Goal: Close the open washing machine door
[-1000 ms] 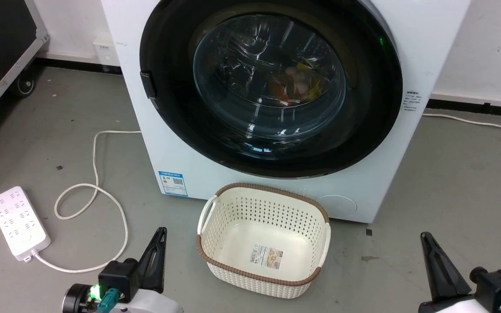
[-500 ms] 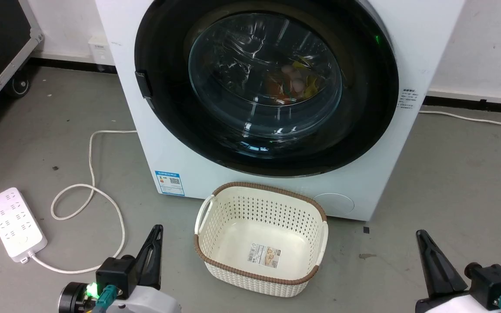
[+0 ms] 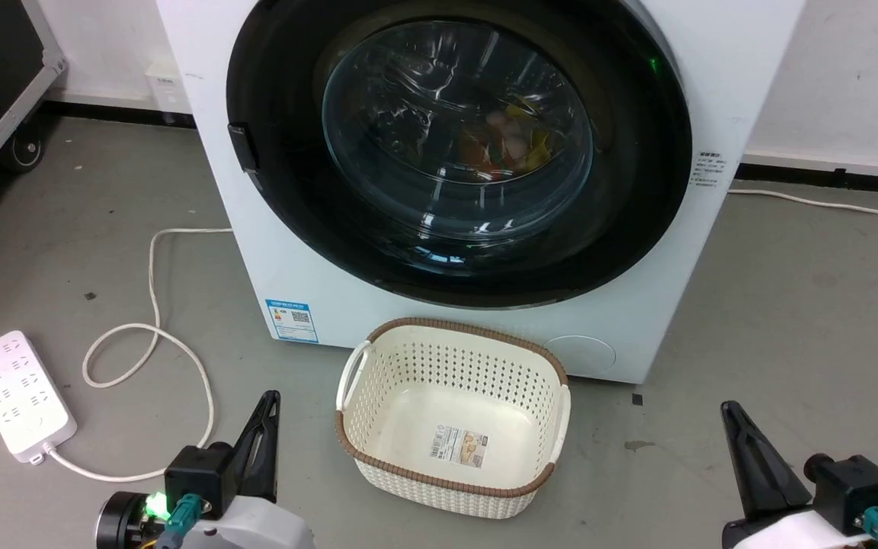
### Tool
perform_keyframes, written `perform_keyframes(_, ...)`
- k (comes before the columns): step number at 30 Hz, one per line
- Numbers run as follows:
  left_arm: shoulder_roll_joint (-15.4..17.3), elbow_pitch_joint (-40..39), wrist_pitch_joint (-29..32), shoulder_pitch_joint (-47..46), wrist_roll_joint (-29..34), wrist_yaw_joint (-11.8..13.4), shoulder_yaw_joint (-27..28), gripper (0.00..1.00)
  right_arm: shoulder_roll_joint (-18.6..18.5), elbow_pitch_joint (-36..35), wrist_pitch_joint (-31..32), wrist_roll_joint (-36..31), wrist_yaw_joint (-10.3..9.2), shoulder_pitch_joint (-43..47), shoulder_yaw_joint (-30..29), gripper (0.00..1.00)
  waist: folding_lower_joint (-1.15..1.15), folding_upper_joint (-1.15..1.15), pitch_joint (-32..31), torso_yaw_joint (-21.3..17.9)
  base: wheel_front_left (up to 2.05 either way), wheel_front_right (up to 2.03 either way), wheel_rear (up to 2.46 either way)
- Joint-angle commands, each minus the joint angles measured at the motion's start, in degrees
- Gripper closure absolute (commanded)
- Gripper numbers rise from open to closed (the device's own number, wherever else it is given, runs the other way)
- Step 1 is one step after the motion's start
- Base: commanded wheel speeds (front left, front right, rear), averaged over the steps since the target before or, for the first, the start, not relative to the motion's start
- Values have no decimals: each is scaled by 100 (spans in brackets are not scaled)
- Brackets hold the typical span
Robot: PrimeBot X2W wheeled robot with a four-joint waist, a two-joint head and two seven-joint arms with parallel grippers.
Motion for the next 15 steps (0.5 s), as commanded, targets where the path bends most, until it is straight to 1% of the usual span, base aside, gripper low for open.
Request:
perform_keyframes(1, -27, -40, 26, -2, 40, 45, 19, 100, 14, -38, 28, -50, -2, -116, 18, 100, 0, 0, 2, -5, 0, 0, 0)
perform_keyframes(15, -48, -160, 189, -3, 116, 109, 87, 100, 17, -61, 192, -114, -3, -186, 77, 100, 0, 0, 30, -66, 0, 0, 0)
